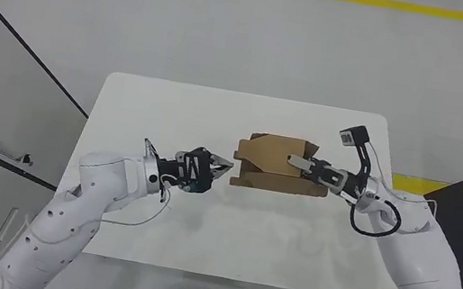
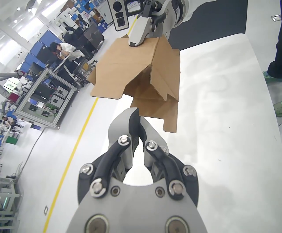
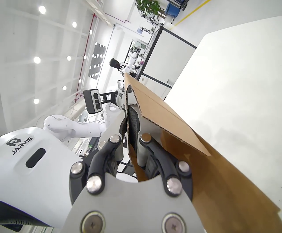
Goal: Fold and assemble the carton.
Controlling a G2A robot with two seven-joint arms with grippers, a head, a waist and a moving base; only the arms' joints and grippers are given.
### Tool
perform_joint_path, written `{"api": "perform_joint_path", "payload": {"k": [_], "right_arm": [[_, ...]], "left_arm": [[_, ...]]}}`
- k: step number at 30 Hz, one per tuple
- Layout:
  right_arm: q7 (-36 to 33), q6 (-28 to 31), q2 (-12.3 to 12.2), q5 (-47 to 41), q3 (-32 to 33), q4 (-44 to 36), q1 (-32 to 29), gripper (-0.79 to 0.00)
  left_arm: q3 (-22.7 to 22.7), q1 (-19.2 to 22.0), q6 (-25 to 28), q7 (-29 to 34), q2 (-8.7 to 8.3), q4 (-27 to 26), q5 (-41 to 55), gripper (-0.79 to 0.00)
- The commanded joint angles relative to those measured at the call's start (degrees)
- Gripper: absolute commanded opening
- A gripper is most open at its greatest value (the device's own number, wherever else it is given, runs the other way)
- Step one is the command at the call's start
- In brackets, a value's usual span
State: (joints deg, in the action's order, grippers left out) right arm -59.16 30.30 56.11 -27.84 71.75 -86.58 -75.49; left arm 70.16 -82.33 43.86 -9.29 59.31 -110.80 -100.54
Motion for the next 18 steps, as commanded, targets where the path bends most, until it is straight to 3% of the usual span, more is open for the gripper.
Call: {"api": "perform_joint_path", "payload": {"k": [1, 18], "right_arm": [[-0.2, -0.1, 0.1, -0.3, -0.2, 0.2, 0.1, -0.785], [1.5, -1.7, 0.8, 0.7, -2.1, 1.7, 1.2, -0.785]], "left_arm": [[-0.5, 0.3, 0.4, -0.1, 0.0, 0.2, 0.2, -0.785], [-5.1, 2.3, 3.2, -2.5, -0.03, 0.0, 0.2, -0.785]]}}
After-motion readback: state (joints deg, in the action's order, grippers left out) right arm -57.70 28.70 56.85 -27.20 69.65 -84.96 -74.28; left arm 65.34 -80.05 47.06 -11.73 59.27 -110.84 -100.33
